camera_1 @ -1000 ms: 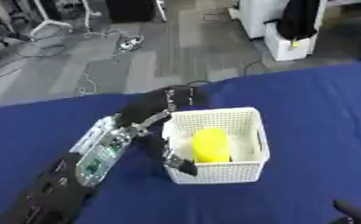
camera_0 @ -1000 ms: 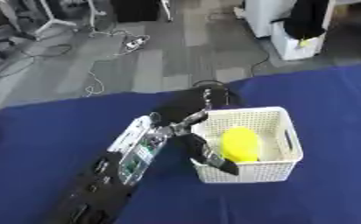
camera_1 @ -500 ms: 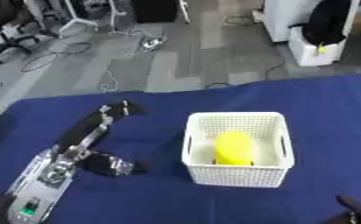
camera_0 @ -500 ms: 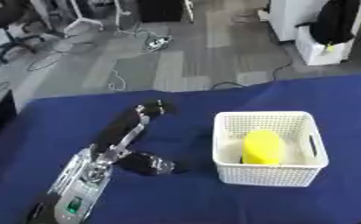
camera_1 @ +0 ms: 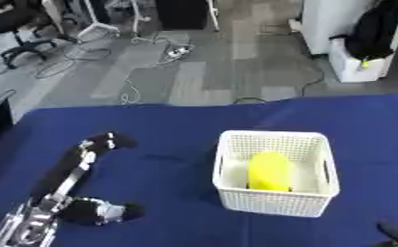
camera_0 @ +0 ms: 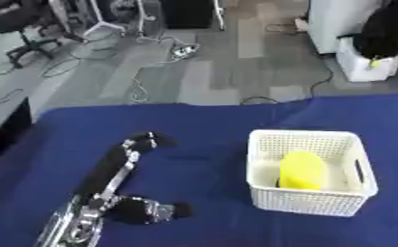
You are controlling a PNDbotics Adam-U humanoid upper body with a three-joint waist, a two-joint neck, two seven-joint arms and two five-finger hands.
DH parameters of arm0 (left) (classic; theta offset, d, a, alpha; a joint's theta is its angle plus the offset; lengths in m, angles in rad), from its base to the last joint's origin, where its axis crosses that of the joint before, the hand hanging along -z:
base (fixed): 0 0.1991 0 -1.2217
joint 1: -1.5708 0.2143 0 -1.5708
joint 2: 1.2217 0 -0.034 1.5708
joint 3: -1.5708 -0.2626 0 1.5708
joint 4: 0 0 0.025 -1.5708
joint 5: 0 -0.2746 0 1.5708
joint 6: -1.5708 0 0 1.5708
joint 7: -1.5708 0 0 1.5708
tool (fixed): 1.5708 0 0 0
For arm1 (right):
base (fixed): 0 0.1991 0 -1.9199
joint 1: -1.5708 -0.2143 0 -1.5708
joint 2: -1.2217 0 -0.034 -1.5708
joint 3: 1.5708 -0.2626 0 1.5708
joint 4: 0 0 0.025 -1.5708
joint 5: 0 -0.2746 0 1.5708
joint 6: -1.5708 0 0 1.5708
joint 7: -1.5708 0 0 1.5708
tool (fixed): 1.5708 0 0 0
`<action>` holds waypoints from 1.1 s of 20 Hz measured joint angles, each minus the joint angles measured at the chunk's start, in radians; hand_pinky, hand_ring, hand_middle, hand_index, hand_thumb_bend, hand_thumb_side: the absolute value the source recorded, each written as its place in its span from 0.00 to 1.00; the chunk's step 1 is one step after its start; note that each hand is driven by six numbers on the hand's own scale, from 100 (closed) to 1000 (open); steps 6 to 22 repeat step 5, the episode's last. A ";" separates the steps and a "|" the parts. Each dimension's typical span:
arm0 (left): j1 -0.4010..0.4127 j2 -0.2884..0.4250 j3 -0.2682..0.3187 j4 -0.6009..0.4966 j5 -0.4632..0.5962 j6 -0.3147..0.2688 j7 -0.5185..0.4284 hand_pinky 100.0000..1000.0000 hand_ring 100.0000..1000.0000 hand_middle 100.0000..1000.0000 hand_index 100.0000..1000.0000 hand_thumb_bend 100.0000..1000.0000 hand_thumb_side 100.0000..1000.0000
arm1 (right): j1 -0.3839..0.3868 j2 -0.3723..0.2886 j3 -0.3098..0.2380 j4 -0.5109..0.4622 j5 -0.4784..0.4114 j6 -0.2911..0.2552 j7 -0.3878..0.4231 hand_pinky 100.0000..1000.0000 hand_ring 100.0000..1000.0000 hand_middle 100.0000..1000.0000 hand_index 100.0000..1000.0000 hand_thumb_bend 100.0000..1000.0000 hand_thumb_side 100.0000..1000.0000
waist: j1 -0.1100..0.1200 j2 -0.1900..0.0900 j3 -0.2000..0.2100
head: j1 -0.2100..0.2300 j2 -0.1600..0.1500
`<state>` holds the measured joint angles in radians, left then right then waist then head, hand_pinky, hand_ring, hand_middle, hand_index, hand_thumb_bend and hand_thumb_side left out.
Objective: Pick up objects on the table and place them in the box.
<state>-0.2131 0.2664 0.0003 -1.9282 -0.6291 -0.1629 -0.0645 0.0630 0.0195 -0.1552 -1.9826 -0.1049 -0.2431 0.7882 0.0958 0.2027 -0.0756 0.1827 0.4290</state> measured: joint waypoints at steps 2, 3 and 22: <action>0.000 -0.018 -0.007 -0.008 0.008 0.003 -0.018 0.69 0.79 0.63 0.76 0.82 0.73 | 0.007 0.005 0.004 0.000 -0.009 -0.014 0.004 0.70 0.45 0.56 0.94 0.79 0.69 | -0.008 0.000 -0.005 | 0.013 -0.023; 0.000 -0.024 -0.011 -0.012 0.014 0.003 -0.027 0.68 0.78 0.63 0.76 0.82 0.73 | 0.010 0.008 0.005 0.000 -0.013 -0.022 0.005 0.69 0.45 0.56 0.94 0.79 0.69 | -0.011 0.000 -0.008 | 0.019 -0.032; 0.000 -0.034 -0.019 -0.018 0.030 -0.001 -0.040 0.68 0.78 0.62 0.76 0.82 0.73 | 0.015 0.009 0.009 0.000 -0.022 -0.032 0.007 0.69 0.44 0.56 0.94 0.79 0.69 | -0.012 0.000 -0.015 | 0.029 -0.046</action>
